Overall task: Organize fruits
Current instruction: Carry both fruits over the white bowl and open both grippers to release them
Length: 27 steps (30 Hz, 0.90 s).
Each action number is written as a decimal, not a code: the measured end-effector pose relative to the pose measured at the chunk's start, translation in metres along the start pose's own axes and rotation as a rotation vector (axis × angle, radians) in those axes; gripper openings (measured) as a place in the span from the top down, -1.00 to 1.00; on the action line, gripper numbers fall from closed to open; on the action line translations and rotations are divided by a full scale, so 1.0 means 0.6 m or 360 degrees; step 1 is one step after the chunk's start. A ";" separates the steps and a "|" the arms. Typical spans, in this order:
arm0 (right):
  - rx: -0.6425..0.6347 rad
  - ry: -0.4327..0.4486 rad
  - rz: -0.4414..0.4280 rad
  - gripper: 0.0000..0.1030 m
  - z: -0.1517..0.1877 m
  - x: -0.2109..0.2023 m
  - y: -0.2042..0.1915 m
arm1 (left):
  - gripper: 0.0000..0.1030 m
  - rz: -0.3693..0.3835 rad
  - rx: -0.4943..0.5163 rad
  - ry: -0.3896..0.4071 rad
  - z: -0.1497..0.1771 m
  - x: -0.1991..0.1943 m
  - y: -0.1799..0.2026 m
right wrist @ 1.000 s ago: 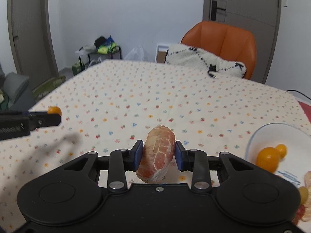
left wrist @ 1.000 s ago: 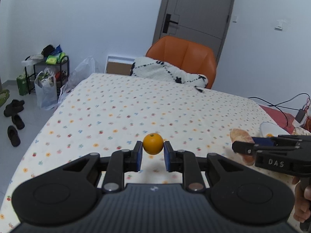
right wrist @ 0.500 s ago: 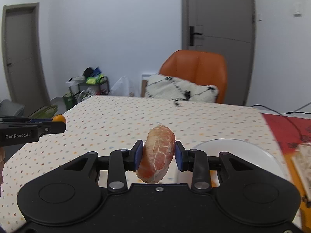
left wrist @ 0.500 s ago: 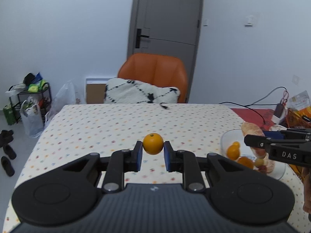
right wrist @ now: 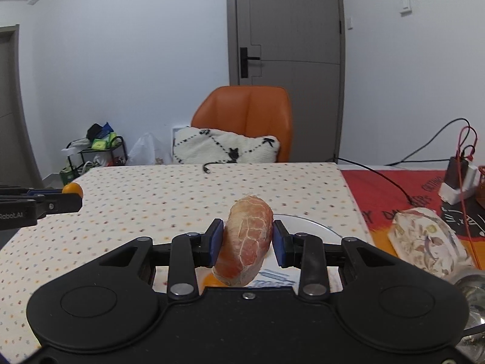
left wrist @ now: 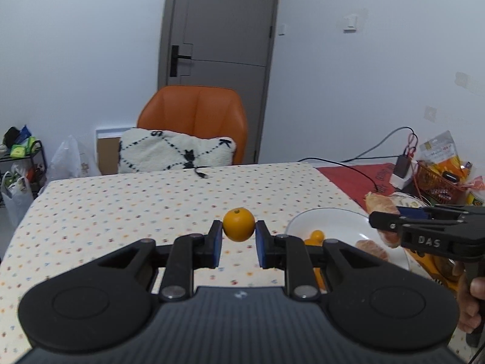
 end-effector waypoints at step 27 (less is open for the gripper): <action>0.0227 -0.0104 0.0014 0.06 0.081 0.092 0.102 | 0.59 0.0142 0.0129 -0.0172 0.049 0.138 0.126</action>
Point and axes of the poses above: each gripper's, at about its wrist camera, not at the fingertips, and x roughly the way its jaws point, y to its right, z to its underside, the point moved 8 cm from there along x, roughly the way its jaws point, and after that the axes turned 15 degrees about y, right-handed, at the moved point
